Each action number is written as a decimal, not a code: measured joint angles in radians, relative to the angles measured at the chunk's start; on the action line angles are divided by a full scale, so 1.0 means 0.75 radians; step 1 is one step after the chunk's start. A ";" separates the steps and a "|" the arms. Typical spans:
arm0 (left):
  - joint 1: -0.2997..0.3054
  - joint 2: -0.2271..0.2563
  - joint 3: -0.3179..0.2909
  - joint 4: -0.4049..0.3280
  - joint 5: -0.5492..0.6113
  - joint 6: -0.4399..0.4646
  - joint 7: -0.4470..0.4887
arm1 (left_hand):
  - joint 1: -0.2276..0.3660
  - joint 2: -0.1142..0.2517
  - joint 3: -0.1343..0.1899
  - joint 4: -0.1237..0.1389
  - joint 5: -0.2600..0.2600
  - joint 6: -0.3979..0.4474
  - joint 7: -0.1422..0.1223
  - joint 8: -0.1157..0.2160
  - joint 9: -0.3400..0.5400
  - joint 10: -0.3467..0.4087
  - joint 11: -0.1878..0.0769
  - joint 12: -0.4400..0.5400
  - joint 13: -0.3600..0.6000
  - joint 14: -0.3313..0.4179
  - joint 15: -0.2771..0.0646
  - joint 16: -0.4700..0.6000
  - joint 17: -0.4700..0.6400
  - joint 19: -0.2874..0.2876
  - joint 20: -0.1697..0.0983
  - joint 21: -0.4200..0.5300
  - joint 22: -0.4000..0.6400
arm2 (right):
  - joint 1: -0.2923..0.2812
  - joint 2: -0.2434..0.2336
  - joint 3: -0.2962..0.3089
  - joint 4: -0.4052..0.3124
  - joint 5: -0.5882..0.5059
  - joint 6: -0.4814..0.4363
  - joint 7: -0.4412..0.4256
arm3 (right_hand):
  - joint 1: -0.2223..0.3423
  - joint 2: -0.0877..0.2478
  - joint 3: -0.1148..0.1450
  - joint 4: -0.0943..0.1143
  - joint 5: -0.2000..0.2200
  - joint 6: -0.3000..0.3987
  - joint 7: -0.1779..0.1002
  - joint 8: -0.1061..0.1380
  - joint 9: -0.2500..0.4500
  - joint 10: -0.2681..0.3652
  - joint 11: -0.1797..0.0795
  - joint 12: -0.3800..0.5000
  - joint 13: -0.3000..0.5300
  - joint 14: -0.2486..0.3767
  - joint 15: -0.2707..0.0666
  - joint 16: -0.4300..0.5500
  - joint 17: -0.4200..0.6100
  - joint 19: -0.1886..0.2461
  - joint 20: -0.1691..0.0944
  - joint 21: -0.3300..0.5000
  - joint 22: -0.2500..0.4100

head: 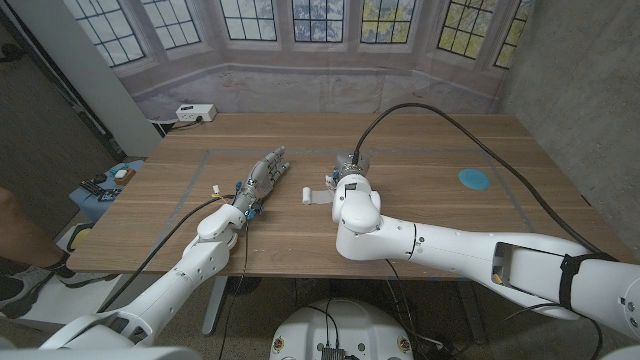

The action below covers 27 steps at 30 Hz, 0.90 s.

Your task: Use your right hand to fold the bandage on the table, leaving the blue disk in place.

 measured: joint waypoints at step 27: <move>0.011 -0.004 -0.010 0.007 -0.010 -0.018 -0.012 | 0.000 0.000 0.000 0.000 0.000 0.024 -0.005 0.010 0.000 0.000 0.000 0.000 0.000 0.007 0.007 0.000 0.000 -0.007 0.007 0.000 0.000 | 0.089 0.021 -0.076 0.004 0.180 0.000 -0.067 | 0.012 -0.002 -0.007 0.007 0.000 -0.069 0.002 -0.035 0.009 -0.060 0.022 -0.017 0.004 -0.010 0.006 -0.023 0.012 0.000 0.000 0.000 0.000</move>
